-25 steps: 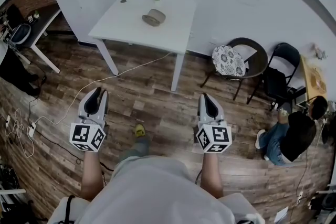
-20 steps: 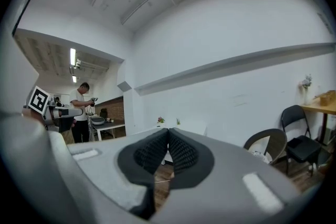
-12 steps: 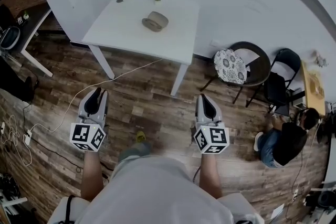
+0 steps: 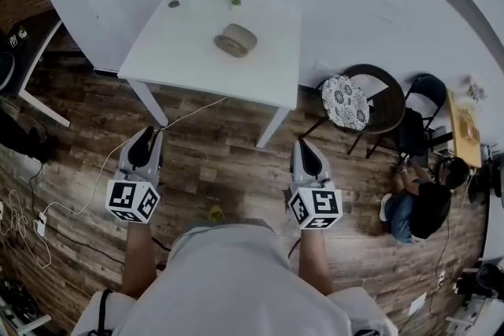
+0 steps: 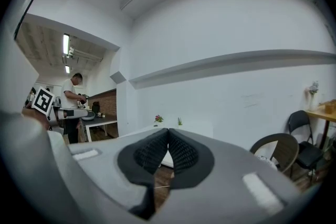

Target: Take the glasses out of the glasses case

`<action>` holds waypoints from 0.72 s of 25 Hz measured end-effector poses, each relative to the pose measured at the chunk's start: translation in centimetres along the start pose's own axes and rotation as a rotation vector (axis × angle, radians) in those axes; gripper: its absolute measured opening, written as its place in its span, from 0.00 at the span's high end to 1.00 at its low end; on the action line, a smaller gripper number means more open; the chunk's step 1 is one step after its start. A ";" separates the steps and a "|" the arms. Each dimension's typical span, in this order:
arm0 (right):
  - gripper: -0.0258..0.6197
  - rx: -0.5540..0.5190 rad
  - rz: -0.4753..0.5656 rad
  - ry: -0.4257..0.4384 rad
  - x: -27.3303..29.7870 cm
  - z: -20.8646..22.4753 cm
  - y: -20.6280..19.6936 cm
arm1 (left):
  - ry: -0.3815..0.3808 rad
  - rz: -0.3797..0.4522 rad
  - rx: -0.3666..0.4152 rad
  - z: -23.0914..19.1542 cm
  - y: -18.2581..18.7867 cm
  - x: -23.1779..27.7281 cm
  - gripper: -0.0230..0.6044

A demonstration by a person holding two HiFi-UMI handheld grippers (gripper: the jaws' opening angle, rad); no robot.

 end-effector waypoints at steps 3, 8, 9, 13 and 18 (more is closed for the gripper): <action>0.96 -0.004 -0.007 -0.012 1.1 -0.5 0.0 | -0.014 0.004 -0.012 -1.3 -0.2 1.3 0.81; 0.96 -0.001 -0.006 -0.033 2.8 -0.3 0.1 | -0.040 -0.004 -0.025 -2.4 -0.7 3.5 0.81; 0.96 0.000 -0.007 -0.036 3.2 -0.2 -0.1 | -0.047 -0.006 -0.023 -2.5 -0.9 3.9 0.81; 0.96 0.006 -0.009 -0.038 5.1 0.1 -0.8 | -0.052 -0.016 -0.022 -3.3 -1.5 5.5 0.81; 0.96 0.019 -0.005 -0.030 8.9 1.0 -1.0 | -0.045 -0.025 -0.014 -4.9 -1.8 8.6 0.81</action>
Point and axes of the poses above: the fingertips, and each gripper's own axes: x forward along the fingers, z to its right, y out of its top, the point moved 1 cm from there along -x, backward along the fingers, and after that the axes turned 1 degree about -y, right-handed, at the moved point
